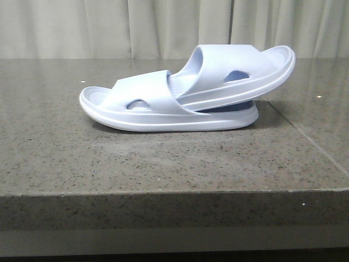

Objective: Insert blue slippers together front up

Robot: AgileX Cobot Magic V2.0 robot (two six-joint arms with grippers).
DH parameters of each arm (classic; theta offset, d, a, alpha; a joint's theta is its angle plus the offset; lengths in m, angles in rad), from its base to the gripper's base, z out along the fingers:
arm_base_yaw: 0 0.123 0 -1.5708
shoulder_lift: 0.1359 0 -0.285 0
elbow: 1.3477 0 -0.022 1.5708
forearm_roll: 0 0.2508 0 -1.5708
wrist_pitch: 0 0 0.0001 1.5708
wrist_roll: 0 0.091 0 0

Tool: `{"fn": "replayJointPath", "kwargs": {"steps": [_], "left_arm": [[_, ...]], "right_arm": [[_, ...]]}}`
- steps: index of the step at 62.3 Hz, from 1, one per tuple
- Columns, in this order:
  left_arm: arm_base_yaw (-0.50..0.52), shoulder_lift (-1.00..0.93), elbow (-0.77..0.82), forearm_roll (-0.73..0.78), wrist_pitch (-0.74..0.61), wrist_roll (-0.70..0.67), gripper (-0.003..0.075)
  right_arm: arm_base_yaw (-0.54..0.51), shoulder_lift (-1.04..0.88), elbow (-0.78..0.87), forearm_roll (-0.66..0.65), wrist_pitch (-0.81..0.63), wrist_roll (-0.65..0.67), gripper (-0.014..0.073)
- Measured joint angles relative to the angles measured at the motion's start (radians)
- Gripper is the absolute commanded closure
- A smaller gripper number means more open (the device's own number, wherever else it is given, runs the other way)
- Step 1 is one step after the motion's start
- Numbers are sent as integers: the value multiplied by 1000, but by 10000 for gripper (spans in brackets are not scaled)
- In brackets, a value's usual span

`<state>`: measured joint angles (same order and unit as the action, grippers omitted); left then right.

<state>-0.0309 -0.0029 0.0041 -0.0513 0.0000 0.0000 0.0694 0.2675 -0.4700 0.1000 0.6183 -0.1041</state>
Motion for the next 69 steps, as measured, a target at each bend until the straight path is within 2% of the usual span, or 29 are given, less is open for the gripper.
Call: {"fn": "replayJointPath", "kwargs": {"steps": [12,34,47,69], "left_arm": [[0,0,0,0,0,0,741],[0,0,0,0,0,0,741],[0,0,0,0,5,0,741],[0,0,0,0,5,0,741]], "right_arm": [[0,-135,213,0,-223,0,662],[0,-271,469,0,-463,0,662],[0,-278,495,0,-548,0,662],[0,-278,495,0,-562,0,662]]}}
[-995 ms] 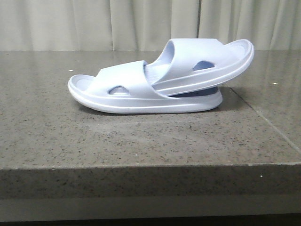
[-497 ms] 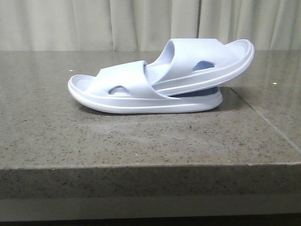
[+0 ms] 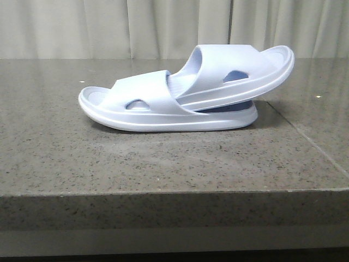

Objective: Insert blue slippers together front up

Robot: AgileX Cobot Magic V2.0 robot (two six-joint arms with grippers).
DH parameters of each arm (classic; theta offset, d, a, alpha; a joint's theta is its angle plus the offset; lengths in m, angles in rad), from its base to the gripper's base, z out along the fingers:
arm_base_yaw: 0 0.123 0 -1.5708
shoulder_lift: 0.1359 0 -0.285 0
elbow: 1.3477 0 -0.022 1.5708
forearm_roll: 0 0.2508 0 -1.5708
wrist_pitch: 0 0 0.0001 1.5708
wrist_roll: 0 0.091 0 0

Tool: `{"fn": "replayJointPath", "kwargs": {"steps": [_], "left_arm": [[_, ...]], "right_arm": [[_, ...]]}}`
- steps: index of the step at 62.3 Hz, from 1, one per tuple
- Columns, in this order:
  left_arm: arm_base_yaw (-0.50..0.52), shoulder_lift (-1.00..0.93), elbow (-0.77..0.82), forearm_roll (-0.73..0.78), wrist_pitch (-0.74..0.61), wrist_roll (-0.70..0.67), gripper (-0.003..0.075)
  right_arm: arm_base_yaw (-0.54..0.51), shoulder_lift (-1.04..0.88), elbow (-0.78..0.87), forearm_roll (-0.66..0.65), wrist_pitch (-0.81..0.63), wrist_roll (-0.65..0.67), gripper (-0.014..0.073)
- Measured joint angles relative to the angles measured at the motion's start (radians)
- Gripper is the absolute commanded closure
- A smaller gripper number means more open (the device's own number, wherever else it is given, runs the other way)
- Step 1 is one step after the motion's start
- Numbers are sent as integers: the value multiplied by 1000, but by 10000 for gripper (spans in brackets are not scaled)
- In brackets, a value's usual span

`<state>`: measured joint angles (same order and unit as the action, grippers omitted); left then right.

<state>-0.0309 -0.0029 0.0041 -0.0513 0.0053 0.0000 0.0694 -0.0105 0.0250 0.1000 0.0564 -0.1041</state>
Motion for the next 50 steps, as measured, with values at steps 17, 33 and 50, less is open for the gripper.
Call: {"fn": "replayJointPath", "kwargs": {"steps": [17,33,50], "left_arm": [[0,0,0,0,0,0,741],[0,0,0,0,0,0,741],[0,0,0,0,0,0,741]], "right_arm": [[0,0,0,-14,0,17,662],[0,0,0,-92,-12,147,662],[0,0,0,-100,-83,159,662]]}}
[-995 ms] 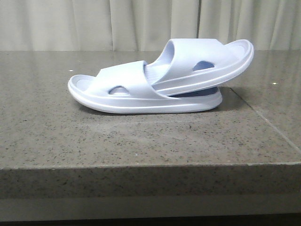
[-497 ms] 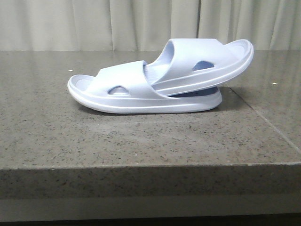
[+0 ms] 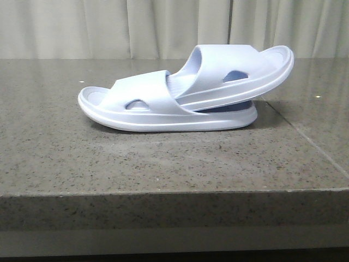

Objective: Insert blue slippers together front up

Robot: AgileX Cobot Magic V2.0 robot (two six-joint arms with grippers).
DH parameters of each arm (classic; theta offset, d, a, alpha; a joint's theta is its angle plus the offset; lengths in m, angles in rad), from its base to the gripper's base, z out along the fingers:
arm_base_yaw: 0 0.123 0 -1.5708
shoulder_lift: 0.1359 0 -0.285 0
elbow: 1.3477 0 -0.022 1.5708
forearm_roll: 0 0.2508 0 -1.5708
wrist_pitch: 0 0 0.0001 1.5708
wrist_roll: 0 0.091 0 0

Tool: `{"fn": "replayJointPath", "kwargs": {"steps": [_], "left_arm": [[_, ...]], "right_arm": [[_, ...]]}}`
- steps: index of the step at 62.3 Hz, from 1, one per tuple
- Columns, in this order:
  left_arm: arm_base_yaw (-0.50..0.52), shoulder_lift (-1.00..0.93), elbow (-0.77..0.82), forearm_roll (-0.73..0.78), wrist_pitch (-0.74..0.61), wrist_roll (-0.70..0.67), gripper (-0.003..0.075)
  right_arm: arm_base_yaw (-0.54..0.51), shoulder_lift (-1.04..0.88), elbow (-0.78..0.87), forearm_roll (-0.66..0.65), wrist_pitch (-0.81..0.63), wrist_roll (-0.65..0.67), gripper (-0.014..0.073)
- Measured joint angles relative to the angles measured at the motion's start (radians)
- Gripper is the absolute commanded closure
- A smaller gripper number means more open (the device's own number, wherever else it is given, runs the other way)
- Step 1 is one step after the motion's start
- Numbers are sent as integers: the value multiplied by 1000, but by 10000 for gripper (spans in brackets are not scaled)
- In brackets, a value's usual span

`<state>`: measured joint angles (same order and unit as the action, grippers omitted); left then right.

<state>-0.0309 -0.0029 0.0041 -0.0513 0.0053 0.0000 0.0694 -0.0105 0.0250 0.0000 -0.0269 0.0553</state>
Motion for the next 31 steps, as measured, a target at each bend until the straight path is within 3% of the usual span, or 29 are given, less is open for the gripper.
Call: {"fn": "replayJointPath", "kwargs": {"steps": [31], "left_arm": [[0,0,0,0,-5,0,741]], "right_arm": [[-24,0,0,0,-11,2,662]]}}
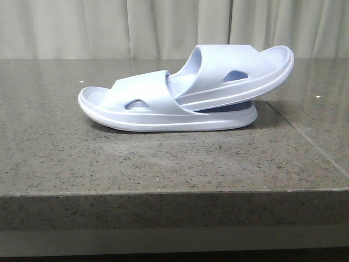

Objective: Insert blue slippers together front up

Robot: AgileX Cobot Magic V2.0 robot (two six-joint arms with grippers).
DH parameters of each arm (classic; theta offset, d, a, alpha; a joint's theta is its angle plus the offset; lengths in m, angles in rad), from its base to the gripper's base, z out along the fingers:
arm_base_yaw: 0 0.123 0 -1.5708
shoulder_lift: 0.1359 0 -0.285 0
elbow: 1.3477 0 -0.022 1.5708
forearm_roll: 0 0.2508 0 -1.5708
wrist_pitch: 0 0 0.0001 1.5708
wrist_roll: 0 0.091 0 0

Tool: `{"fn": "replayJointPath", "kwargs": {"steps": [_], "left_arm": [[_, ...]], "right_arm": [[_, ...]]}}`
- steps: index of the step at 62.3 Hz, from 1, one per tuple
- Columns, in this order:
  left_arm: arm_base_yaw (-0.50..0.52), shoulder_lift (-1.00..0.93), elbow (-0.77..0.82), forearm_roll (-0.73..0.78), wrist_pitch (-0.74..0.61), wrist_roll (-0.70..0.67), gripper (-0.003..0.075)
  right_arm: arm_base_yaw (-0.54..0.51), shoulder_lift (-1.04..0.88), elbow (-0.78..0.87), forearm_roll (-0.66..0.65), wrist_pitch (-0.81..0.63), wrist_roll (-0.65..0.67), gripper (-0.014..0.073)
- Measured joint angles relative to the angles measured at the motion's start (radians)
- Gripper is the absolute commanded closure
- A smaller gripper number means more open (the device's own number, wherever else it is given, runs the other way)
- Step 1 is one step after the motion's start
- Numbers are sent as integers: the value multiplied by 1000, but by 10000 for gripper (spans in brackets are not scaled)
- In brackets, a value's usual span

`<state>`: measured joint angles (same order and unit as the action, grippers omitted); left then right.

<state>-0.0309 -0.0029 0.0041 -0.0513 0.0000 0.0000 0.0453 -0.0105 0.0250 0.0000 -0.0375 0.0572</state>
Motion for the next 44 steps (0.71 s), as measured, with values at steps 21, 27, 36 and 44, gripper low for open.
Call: {"fn": "replayJointPath", "kwargs": {"steps": [21,27,36,44], "left_arm": [[0,0,0,0,5,0,741],[0,0,0,0,5,0,741],[0,0,0,0,5,0,741],[0,0,0,0,5,0,741]], "right_arm": [[-8,0,0,0,0,0,662],[-8,0,0,0,0,0,662],[-8,0,0,0,0,0,662],[-8,0,0,0,0,2,662]]}}
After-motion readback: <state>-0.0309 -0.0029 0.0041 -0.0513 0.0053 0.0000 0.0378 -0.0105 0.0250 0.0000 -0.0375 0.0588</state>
